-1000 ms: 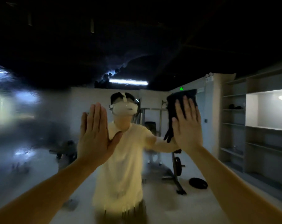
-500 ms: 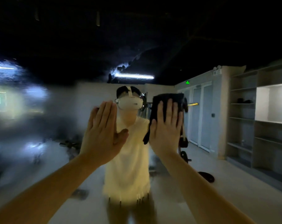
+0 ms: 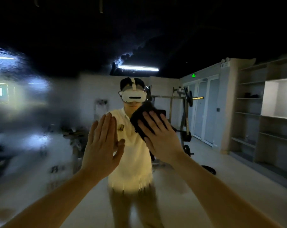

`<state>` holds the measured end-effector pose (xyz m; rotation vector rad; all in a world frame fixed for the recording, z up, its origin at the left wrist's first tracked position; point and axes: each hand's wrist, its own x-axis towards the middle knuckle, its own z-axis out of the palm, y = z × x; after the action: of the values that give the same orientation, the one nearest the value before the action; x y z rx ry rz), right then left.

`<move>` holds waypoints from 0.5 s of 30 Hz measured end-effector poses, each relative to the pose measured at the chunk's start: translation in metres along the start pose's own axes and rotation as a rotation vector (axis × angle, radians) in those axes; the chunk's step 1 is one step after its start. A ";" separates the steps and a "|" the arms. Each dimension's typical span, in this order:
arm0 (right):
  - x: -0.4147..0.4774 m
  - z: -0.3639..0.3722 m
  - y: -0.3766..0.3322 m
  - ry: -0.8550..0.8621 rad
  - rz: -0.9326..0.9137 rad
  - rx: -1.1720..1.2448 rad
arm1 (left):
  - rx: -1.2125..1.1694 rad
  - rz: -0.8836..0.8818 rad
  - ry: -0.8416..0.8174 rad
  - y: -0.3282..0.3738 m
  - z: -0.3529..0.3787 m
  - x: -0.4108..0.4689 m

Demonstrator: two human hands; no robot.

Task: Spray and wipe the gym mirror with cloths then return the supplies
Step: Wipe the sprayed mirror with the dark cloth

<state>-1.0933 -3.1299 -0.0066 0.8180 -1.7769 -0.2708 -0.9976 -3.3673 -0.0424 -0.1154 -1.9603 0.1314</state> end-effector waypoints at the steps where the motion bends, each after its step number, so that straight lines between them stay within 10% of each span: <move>1: -0.009 -0.001 0.012 -0.007 0.058 -0.006 | -0.007 -0.015 -0.004 0.006 0.006 0.000; 15: -0.108 0.018 0.056 0.076 1.025 0.198 | 0.024 -0.095 -0.034 0.016 0.024 0.002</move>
<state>-1.1152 -3.0227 -0.0634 -0.0286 -1.9371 0.6070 -1.0207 -3.3516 -0.0519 -0.0044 -1.9938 0.0947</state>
